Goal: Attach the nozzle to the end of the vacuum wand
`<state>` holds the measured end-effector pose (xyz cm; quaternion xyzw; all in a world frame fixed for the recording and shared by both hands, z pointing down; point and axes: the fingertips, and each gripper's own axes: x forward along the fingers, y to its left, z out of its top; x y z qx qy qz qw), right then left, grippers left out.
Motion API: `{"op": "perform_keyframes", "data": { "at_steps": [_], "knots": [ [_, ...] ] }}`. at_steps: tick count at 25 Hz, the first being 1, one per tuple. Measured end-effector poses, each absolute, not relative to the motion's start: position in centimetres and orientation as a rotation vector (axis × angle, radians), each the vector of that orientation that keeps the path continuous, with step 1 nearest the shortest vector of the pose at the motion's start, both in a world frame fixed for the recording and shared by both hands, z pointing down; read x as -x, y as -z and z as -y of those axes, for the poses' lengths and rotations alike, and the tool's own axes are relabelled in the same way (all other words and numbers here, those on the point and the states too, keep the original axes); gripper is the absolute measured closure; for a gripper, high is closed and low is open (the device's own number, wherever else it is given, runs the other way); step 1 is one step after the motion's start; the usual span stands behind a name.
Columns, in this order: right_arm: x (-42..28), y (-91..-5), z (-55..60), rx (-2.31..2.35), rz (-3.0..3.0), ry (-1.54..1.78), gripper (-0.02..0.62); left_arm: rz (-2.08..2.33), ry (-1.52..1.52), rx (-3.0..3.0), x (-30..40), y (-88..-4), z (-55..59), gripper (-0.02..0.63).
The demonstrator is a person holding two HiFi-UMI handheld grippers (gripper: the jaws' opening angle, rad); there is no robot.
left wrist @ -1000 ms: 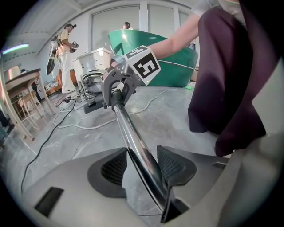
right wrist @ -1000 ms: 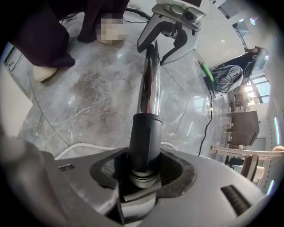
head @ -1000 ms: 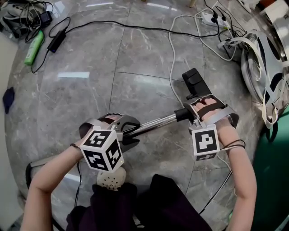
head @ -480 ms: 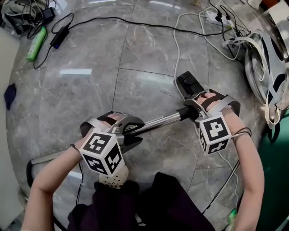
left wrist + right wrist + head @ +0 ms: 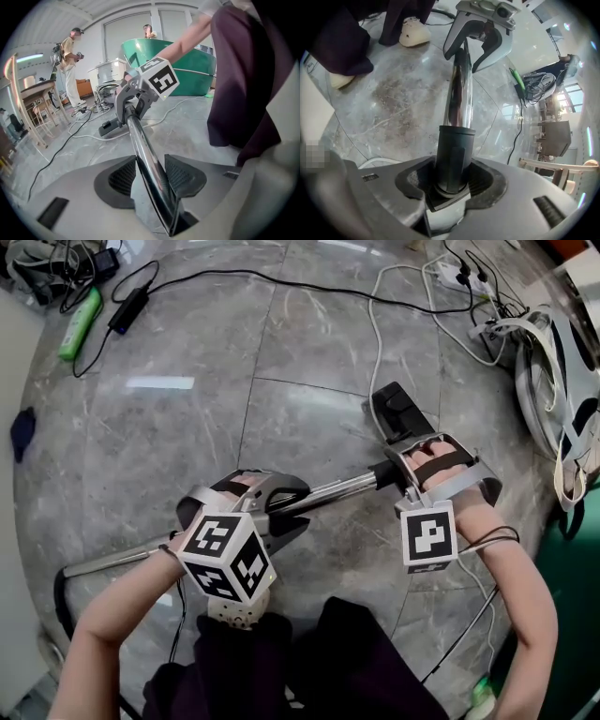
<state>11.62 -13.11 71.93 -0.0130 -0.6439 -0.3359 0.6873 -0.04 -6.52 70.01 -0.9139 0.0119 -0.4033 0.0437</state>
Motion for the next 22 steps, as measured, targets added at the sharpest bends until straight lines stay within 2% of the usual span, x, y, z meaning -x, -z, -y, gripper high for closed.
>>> {"op": "perform_keyframes", "data": {
  "at_steps": [5,13,18,22],
  "knots": [
    [-10.3,-71.7,13.1,-0.045,1.420,0.778,0.400,-0.080,1.239,2.786,-0.2,-70.2,7.0,0.408],
    [-9.6,-72.0,10.8,0.239,1.643,0.566,0.403,0.003,1.171,2.707,-0.1,-70.0,5.9,0.408],
    [-8.5,-72.2,12.0,0.062,1.541,0.753,0.405,-0.031,1.186,2.655,0.2,-69.9,6.7,0.408],
    [-8.4,-72.3,11.8,0.060,1.545,0.731,0.405,-0.020,1.168,2.688,-0.1,-69.7,6.7,0.408]
  ]
}}
